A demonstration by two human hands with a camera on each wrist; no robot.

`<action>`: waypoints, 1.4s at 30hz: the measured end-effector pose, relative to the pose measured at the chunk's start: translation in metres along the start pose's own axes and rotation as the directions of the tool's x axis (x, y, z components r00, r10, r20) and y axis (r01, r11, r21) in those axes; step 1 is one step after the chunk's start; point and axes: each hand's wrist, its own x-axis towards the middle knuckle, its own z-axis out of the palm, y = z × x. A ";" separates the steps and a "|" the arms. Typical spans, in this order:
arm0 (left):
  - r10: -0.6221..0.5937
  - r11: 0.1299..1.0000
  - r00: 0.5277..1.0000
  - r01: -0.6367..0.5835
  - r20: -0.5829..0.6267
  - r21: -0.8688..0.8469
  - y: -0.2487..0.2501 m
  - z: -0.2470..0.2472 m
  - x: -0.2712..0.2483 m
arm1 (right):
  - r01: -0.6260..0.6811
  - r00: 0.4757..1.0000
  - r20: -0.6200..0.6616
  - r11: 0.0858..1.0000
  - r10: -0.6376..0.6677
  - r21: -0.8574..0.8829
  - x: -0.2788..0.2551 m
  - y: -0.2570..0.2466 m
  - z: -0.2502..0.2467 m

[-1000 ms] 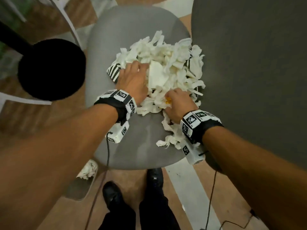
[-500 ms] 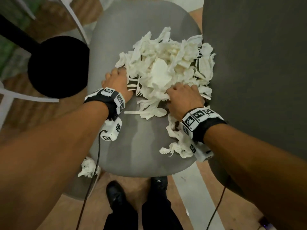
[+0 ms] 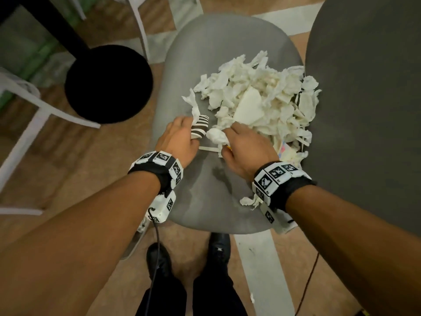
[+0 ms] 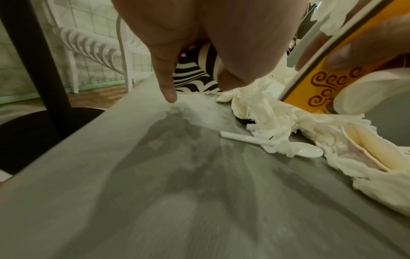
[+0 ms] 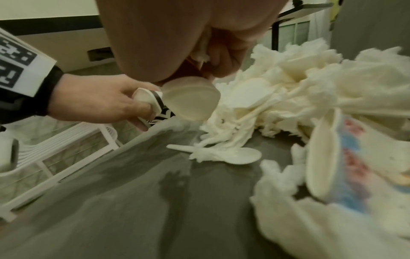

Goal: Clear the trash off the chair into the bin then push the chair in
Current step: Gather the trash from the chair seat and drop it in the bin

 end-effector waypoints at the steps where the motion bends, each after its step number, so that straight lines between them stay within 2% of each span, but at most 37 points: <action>1: 0.009 0.999 1.000 -0.010 -0.014 -0.032 -0.009 -0.001 -0.007 | 0.042 0.999 0.000 0.999 -0.042 0.025 0.000 -0.011 0.003; 4: 0.053 0.993 0.998 -0.056 -0.029 -0.105 -0.038 -0.007 -0.031 | 0.147 0.989 -0.006 0.977 -0.148 0.153 0.002 -0.051 0.015; 7: 0.060 0.989 0.997 -0.066 -0.045 -0.132 -0.075 -0.019 -0.065 | 0.187 0.981 -0.010 0.948 -0.191 0.256 0.003 -0.097 0.035; 10: -0.044 0.989 0.997 0.034 -0.065 -0.145 -0.116 -0.033 -0.108 | 0.188 0.976 0.040 0.919 -0.215 0.346 0.008 -0.145 0.061; 12: -0.188 0.971 0.982 0.181 -0.031 -0.155 -0.142 -0.039 -0.133 | 0.144 0.978 0.083 0.911 -0.190 0.387 0.012 -0.176 0.073; 15: -0.379 0.902 0.923 0.384 0.062 -0.198 -0.185 -0.026 -0.168 | 0.031 0.960 0.246 0.923 -0.135 0.385 0.018 -0.222 0.099; 18: -0.490 0.811 0.864 0.501 0.117 -0.303 -0.222 0.001 -0.198 | -0.041 0.894 0.436 0.951 -0.103 0.308 0.021 -0.259 0.136; 21: -0.630 0.659 0.769 0.604 0.111 -0.448 -0.257 0.049 -0.225 | -0.109 0.810 0.584 0.963 -0.057 0.245 0.019 -0.283 0.188; 23: -0.674 0.588 0.725 0.643 0.142 -0.491 -0.280 0.085 -0.243 | -0.140 0.777 0.629 0.975 0.000 0.173 0.015 -0.293 0.227; 25: -0.701 0.551 0.681 0.707 0.213 -0.443 -0.293 0.108 -0.258 | -0.126 0.782 0.623 0.985 0.023 0.122 0.013 -0.300 0.258; 27: -0.726 0.527 0.657 0.723 0.205 -0.447 -0.303 0.121 -0.265 | -0.179 0.778 0.626 0.973 0.051 0.144 0.012 -0.307 0.278; 29: -0.713 0.499 0.666 0.701 0.218 -0.509 -0.309 0.130 -0.266 | -0.196 0.785 0.616 0.969 0.062 0.153 0.015 -0.312 0.291; 31: -0.697 0.491 0.679 0.686 0.230 -0.537 -0.330 0.155 -0.267 | -0.142 0.784 0.618 0.985 0.051 0.099 0.017 -0.315 0.295; 33: -0.695 0.473 0.672 0.695 0.256 -0.541 -0.343 0.167 -0.267 | -0.063 0.760 0.649 0.997 0.025 0.036 0.018 -0.312 0.294; 35: -0.696 0.491 0.660 0.724 0.282 -0.485 -0.325 0.133 -0.263 | -0.032 0.743 0.669 0.999 0.008 0.024 0.022 -0.305 0.286; 39: -0.695 0.561 0.666 0.738 0.270 -0.375 -0.296 0.089 -0.247 | -0.014 0.756 0.653 0.997 -0.043 0.082 0.023 -0.286 0.249; 42: -0.646 0.675 0.734 0.677 0.209 -0.294 -0.264 0.058 -0.226 | -0.035 0.789 0.609 0.985 -0.076 0.168 0.022 -0.270 0.212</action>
